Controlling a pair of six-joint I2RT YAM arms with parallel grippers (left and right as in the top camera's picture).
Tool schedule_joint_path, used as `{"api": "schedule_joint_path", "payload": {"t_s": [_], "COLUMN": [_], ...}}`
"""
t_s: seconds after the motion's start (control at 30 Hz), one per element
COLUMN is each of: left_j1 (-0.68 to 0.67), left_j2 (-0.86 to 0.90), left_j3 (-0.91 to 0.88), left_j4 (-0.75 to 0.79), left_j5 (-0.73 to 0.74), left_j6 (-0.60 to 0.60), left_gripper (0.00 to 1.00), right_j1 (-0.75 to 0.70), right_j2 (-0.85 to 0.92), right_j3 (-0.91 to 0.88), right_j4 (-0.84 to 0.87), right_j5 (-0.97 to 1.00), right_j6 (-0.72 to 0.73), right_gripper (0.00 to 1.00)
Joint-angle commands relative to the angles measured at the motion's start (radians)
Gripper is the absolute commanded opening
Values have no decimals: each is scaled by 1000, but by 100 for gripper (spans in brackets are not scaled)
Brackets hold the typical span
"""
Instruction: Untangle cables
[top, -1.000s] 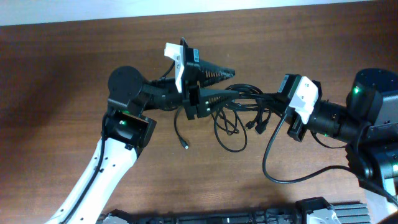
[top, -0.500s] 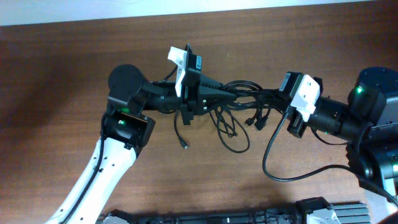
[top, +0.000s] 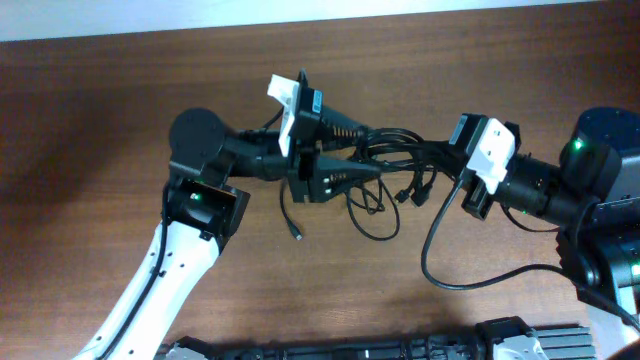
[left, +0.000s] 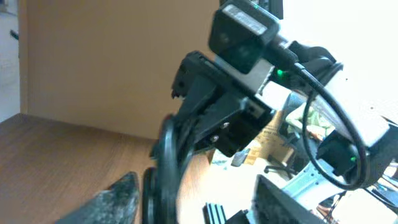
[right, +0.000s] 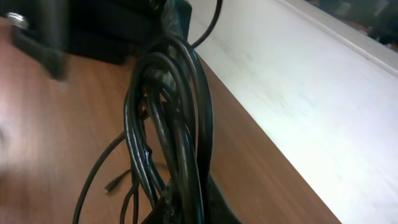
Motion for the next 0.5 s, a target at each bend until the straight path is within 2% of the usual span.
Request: {"api": "schedule_joint_path", "payload": {"t_s": [0.0,0.1,0.27,0.47], "left_j1": [-3,-3,-3,-3], "left_j2": [-17,-17,-17,-17], "left_j3": [9,9,9,9], "left_j4": [37,40,11,-120], "left_j5": [-33,-89,-134,-132], "left_j6": [-137,-229,-491,-505], "left_gripper": [100,99,99,99], "right_j1": [-1,-1,-1,-1], "right_j2": [-8,-8,-8,-8], "right_j3": [8,8,8,8], "right_j4": [8,10,18,64], "right_j5": [24,66,126,128], "right_j6": [8,24,42,42], "right_gripper": [4,4,4,4]}}
